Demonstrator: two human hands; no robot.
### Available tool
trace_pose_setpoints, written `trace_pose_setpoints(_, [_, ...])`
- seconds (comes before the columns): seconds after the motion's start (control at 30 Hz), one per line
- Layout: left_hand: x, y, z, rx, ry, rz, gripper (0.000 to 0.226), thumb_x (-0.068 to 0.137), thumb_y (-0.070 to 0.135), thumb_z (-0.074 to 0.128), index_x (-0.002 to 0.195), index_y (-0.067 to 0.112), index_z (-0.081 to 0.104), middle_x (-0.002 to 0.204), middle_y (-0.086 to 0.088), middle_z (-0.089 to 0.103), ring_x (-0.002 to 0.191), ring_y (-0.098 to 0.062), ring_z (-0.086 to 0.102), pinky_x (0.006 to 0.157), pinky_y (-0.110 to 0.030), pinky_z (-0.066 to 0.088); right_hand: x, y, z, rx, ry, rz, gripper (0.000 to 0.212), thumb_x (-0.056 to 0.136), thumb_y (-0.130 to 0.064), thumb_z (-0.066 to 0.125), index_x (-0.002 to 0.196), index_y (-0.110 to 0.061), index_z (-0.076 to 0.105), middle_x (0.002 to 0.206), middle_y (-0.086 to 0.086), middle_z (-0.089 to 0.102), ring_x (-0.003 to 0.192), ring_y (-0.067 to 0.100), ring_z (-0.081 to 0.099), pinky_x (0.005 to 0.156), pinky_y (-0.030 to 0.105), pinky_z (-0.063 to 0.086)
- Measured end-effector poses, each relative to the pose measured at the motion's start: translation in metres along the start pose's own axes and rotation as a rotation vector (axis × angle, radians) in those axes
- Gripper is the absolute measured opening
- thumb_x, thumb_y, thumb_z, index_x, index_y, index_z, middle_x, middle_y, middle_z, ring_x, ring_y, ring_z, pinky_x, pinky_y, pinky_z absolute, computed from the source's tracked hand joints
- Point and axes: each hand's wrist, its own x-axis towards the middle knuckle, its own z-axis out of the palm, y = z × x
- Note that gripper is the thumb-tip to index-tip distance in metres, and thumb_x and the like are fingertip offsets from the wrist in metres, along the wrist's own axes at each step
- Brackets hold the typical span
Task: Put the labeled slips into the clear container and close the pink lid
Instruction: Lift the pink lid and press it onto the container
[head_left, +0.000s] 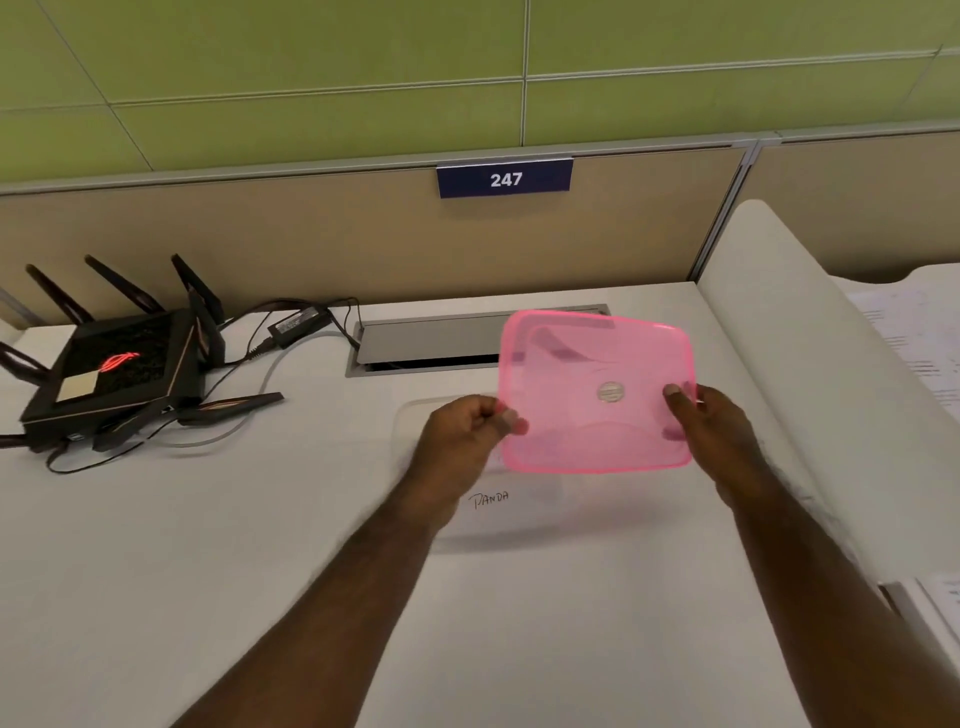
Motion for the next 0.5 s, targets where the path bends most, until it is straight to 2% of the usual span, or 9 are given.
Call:
trace_pose_setpoints(0.1, [-0.008,-0.018,-0.039,0.029,0.065,-0.102,0.013,0.091,0.014,0.062,0.082,0.012,0.071,0.084,-0.001,0.074,0.059,0.004,0.056,0.062,-0.013,0.045,-0.01,-0.009,0.025,-0.058,-0.08,-0.03,0.045,0.09,-0.043,0.059,0.121,-0.011,0.063,0.095,0.007,0.072,0.065,0.023,0.07,0.064,0.038,0.056])
trace_pose_setpoints(0.2, [-0.014,-0.039,-0.068,0.076,0.174,-0.236,0.014,0.091,0.017,0.062,0.08,0.012,0.07,0.082,-0.005,0.073,0.064,-0.013,0.056,0.065,-0.026,0.046,-0.019,-0.013,0.052,-0.161,-0.144,-0.027,0.052,0.079,-0.055,0.06,0.112,-0.015,0.068,0.084,0.007,0.071,0.075,0.031,0.07,0.072,0.048,0.059])
trace_pose_setpoints(0.27, [-0.016,-0.051,-0.08,0.118,0.246,-0.261,0.015,0.09,0.018,0.065,0.079,0.008,0.07,0.077,-0.009,0.07,0.064,-0.019,0.058,0.066,-0.032,0.049,-0.024,-0.012,0.07,-0.24,-0.178,-0.03,0.052,0.079,-0.055,0.059,0.11,-0.014,0.07,0.086,0.01,0.071,0.077,0.032,0.07,0.075,0.045,0.058])
trace_pose_setpoints(0.33, [-0.016,-0.061,-0.087,0.184,0.305,-0.263,0.019,0.088,0.02,0.066,0.075,0.007,0.07,0.072,-0.013,0.069,0.063,-0.023,0.061,0.067,-0.036,0.052,-0.027,-0.012,0.085,-0.31,-0.192,-0.04,0.047,0.086,-0.05,0.058,0.111,-0.012,0.07,0.09,0.011,0.071,0.079,0.029,0.068,0.074,0.037,0.055])
trace_pose_setpoints(0.4, [-0.014,-0.069,-0.092,0.257,0.345,-0.272,0.02,0.086,0.024,0.066,0.073,0.009,0.07,0.071,-0.011,0.071,0.068,-0.029,0.066,0.073,-0.042,0.055,-0.03,-0.011,0.097,-0.365,-0.195,-0.04,0.049,0.088,-0.051,0.055,0.117,-0.013,0.067,0.099,0.009,0.07,0.085,0.025,0.065,0.077,0.032,0.052])
trace_pose_setpoints(0.5, [-0.009,-0.08,-0.096,0.321,0.345,-0.301,0.016,0.084,0.028,0.066,0.079,0.014,0.072,0.074,-0.006,0.073,0.078,-0.031,0.069,0.079,-0.046,0.057,-0.033,-0.013,0.106,-0.382,-0.185,-0.011,0.058,0.086,-0.058,0.052,0.127,-0.017,0.06,0.117,0.009,0.065,0.096,0.025,0.064,0.086,0.038,0.053])
